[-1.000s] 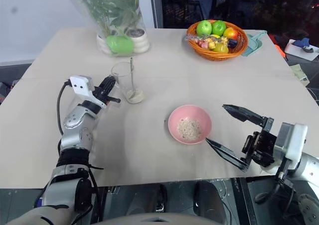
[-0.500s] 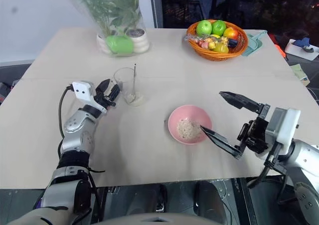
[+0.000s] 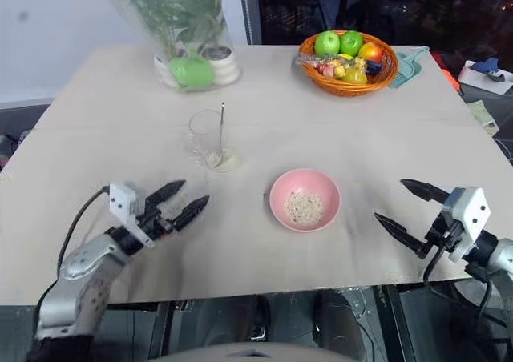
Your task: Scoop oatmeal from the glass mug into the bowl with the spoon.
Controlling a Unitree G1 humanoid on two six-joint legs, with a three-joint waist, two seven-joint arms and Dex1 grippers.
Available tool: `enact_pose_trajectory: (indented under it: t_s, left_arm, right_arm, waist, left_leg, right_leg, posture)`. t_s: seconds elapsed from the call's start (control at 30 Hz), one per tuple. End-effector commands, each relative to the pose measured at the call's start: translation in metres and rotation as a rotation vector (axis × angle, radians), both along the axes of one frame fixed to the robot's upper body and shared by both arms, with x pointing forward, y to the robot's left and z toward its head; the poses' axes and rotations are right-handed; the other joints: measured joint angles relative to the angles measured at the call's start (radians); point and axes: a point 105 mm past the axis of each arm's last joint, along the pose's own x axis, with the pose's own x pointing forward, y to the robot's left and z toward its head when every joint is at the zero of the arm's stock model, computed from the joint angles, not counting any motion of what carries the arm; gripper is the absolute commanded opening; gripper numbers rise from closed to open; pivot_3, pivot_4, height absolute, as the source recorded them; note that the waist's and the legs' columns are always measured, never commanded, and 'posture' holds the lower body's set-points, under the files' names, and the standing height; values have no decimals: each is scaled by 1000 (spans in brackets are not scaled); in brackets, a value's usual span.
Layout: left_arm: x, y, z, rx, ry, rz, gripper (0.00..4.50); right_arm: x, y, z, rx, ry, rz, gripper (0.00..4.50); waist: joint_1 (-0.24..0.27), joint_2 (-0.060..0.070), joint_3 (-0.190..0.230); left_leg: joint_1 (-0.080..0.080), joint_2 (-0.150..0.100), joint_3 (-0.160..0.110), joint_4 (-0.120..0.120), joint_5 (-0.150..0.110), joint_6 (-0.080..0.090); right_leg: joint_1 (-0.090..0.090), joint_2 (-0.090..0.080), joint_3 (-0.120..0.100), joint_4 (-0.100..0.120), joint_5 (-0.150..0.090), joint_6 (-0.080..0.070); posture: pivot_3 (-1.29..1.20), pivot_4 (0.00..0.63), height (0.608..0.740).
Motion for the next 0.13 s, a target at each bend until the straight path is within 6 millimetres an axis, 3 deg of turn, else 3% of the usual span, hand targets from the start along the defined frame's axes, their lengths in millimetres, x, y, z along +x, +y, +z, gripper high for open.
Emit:
enact_pose_trajectory:
  t_s: [0.03,0.13]
  left_arm:
    - [-20,-5,10,42,-20,-75,4162]
    - [-25,-3,9,41,-12,-71,4162]
  right_arm:
    - [6,-17,8,-37,-41,-6,4500]
    - [10,-22,5,-47,-37,0,4500]
  waist:
    - [1,4,1]
    - [3,6,2]
  left_leg:
    - [0,0,0,0,0,0]
    - [0,-1,0,-1,0,0]
  right_leg:
    - [-1,0,0,0,0,0]
    - [-1,0,0,0,0,0]
  posture:
    - [0,150,740]
    - [0,150,740]
